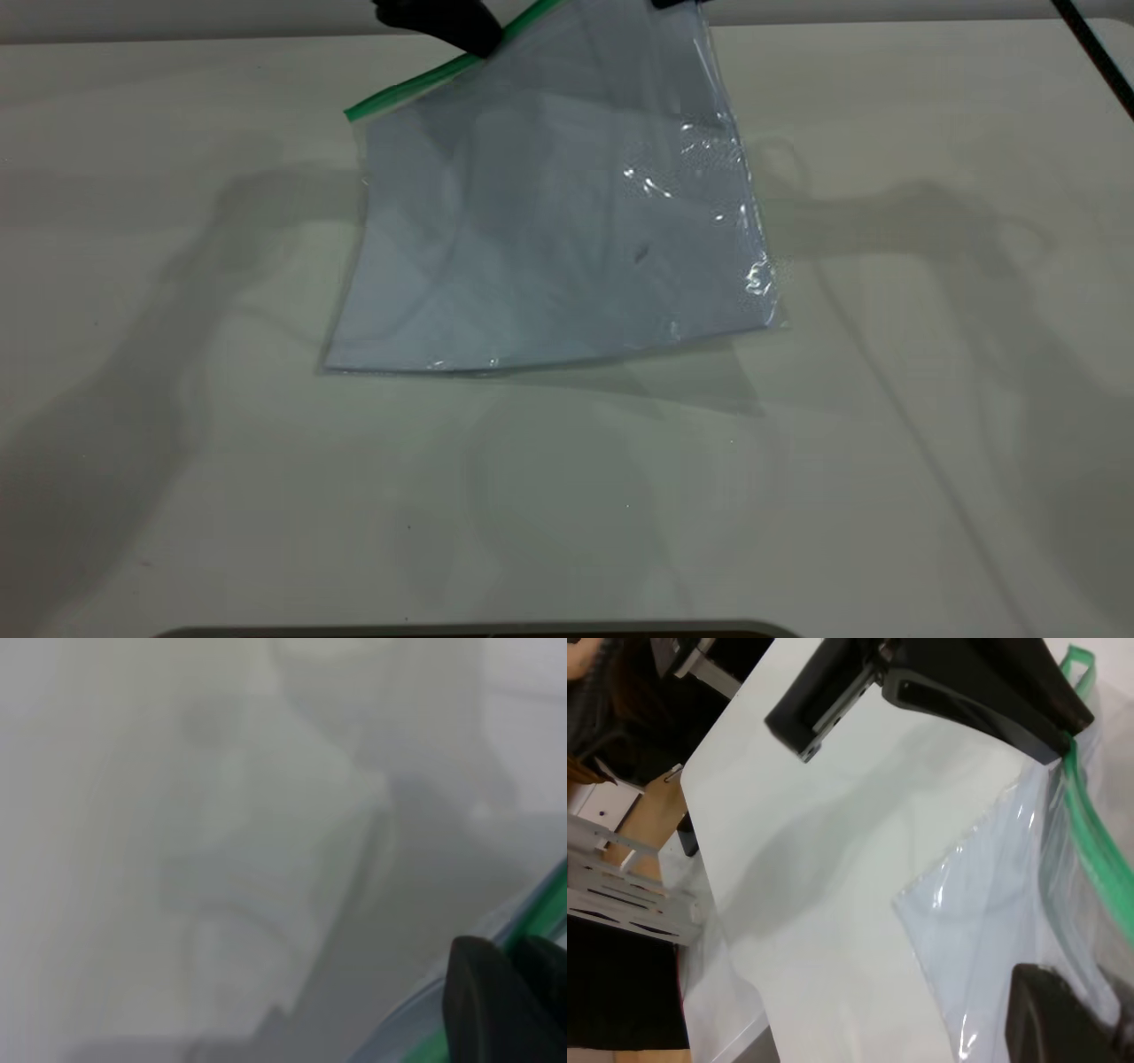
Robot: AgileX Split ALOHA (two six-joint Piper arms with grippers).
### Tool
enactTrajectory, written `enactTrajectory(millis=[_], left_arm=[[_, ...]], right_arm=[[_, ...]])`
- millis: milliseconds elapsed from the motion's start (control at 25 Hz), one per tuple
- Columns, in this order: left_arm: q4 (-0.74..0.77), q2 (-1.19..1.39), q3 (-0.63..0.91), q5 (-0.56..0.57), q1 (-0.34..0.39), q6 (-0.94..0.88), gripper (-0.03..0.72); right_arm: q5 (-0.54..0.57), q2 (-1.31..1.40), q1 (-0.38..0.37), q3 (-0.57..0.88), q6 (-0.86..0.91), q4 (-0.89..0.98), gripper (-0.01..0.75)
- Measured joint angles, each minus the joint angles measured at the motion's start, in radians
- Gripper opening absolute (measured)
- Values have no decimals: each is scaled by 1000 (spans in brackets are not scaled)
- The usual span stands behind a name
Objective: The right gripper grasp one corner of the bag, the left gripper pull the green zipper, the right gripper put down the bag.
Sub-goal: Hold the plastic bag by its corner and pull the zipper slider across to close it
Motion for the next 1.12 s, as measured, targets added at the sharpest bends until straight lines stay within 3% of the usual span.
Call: enactTrajectory(millis=[320, 1120], left_arm=[[86, 0, 0, -1, 44, -56, 67], [426, 0, 0, -13, 79, -283, 79]], right_arm=[[24, -35, -47, 0, -7, 8, 33], [39, -39, -59, 0, -16, 14, 33]])
